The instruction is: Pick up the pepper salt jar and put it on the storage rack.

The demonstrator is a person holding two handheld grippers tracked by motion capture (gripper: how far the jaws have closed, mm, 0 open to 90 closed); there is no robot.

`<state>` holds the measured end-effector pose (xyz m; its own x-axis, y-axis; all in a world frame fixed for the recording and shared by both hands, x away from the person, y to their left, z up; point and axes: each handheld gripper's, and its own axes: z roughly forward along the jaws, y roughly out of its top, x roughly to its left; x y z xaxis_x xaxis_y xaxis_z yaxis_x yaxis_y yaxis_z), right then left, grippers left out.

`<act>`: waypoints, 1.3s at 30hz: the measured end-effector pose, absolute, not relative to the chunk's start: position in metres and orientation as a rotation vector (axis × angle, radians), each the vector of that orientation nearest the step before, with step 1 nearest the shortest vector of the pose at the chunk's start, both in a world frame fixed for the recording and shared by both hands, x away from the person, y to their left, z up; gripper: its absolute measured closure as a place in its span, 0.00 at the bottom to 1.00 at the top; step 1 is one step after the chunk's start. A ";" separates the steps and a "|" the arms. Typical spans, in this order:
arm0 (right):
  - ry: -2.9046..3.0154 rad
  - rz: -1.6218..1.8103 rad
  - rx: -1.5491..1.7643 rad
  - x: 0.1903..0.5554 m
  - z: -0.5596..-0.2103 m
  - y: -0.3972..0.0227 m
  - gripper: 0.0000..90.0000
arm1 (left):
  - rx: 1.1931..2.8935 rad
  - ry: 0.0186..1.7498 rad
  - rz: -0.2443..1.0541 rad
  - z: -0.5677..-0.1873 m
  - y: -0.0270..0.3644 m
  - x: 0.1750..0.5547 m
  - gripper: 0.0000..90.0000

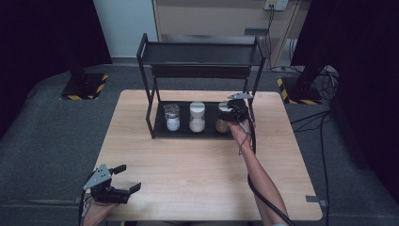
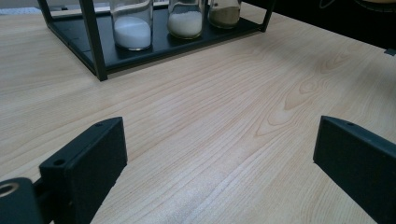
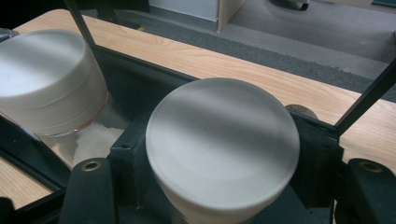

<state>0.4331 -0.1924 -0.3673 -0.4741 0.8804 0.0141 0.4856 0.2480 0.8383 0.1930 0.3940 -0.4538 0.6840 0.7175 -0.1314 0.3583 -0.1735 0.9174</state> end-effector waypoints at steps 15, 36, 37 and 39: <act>2.040 1.135 1.239 0.429 -0.373 -0.192 0.33 | 1.787 0.854 0.404 -0.453 0.393 0.193 0.02; 2.003 1.242 1.097 0.401 -0.332 -0.213 0.13 | 1.793 0.849 0.405 -0.453 0.392 0.193 0.02; 2.003 1.242 1.097 0.401 -0.332 -0.213 0.13 | 1.793 0.849 0.405 -0.453 0.392 0.193 0.02; 2.005 1.246 1.078 0.398 -0.328 -0.214 0.13 | 1.793 0.849 0.406 -0.453 0.392 0.193 0.02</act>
